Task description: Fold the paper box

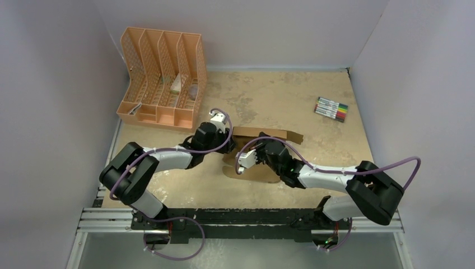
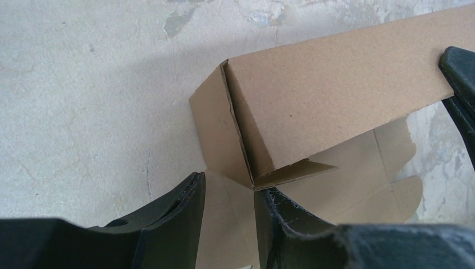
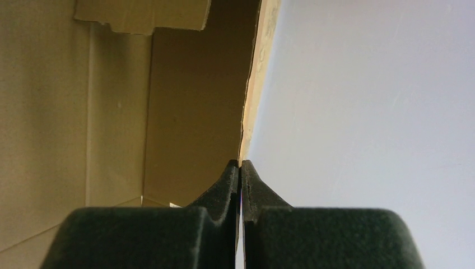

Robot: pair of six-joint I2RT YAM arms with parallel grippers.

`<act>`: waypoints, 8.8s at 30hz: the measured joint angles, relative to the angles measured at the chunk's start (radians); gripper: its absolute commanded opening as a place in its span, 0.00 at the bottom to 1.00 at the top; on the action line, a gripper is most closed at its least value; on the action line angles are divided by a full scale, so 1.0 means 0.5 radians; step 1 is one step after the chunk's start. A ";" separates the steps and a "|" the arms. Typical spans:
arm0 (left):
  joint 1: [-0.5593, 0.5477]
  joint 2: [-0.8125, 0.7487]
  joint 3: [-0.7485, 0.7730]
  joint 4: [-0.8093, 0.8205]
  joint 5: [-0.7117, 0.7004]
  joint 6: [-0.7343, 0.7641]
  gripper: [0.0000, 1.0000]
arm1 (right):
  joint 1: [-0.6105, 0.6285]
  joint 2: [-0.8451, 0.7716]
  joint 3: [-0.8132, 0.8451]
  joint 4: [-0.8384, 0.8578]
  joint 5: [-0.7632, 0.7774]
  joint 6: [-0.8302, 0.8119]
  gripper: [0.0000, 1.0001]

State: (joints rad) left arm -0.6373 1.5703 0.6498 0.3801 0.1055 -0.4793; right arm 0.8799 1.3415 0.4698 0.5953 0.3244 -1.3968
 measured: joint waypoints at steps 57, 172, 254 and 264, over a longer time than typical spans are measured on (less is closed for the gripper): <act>-0.099 0.558 -0.333 1.568 -0.507 0.158 0.42 | 0.069 0.188 0.115 -0.171 0.111 -0.190 0.00; -0.356 -1.276 -0.590 -0.185 -1.672 -0.450 0.84 | 0.174 0.201 0.569 -0.640 0.044 0.622 0.63; 0.227 -0.343 0.270 -0.942 -0.359 -0.468 0.80 | -0.542 -0.227 0.116 -0.586 -0.143 4.075 0.56; 0.231 -0.301 0.324 -0.977 -0.323 -0.433 0.80 | -0.542 0.150 0.114 -0.357 -0.114 4.305 0.52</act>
State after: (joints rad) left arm -0.5217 1.4197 0.8120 -0.1081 -0.0559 -0.6956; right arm 0.6086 1.4162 0.5270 0.4168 0.2672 0.7555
